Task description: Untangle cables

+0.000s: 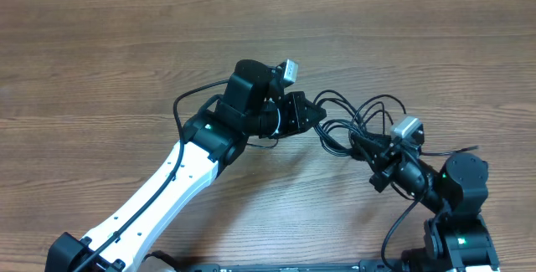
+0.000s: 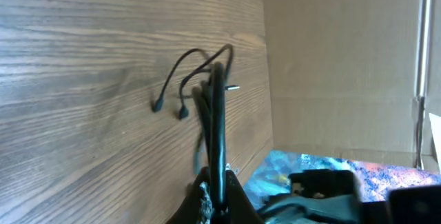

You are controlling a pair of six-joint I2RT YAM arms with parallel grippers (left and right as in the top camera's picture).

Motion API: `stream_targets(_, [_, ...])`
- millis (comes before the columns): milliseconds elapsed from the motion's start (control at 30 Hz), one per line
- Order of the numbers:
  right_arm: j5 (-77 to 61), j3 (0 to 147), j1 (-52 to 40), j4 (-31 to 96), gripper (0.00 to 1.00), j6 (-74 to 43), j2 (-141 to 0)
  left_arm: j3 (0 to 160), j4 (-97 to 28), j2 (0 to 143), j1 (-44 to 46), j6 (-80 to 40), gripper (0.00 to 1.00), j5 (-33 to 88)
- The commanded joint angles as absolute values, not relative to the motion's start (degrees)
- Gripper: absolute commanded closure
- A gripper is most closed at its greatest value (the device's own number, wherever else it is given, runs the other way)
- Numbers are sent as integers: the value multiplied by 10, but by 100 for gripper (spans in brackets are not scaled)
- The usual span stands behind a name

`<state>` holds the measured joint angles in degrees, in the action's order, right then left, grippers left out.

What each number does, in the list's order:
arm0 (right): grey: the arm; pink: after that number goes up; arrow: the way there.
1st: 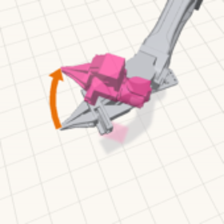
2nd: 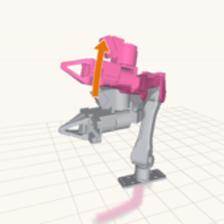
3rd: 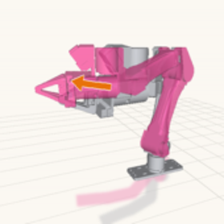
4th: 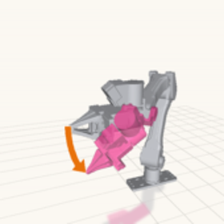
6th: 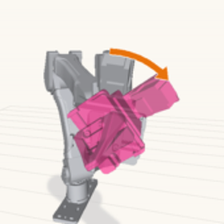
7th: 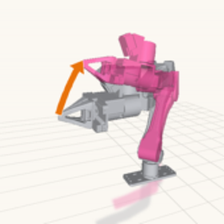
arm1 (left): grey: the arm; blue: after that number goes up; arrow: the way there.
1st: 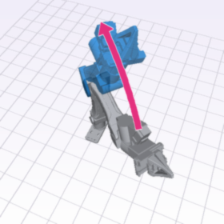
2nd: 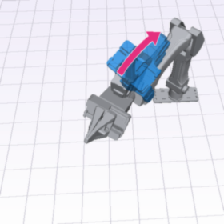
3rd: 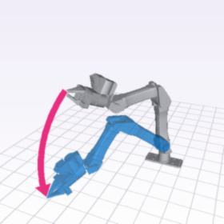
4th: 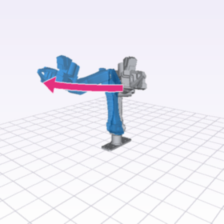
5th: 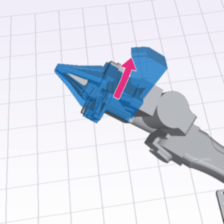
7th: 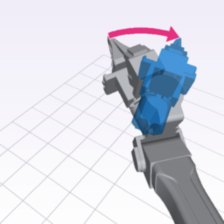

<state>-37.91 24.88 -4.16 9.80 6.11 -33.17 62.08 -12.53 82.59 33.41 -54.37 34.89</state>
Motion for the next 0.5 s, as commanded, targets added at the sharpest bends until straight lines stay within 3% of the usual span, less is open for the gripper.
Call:
stream_targets(0, [-338, 253, -41, 122, 96, 62, -329, 628, -98, 830, 340, -533, 96, 378])
stream_targets(200, [-243, 253, -41, 175, 96, 57, -329, 628, -26, 830, 337, -523, 96, 462])
stream_targets(467, [-79, 252, -41, 204, 96, -33, -329, 628, 39, 830, 336, -536, 96, 570])
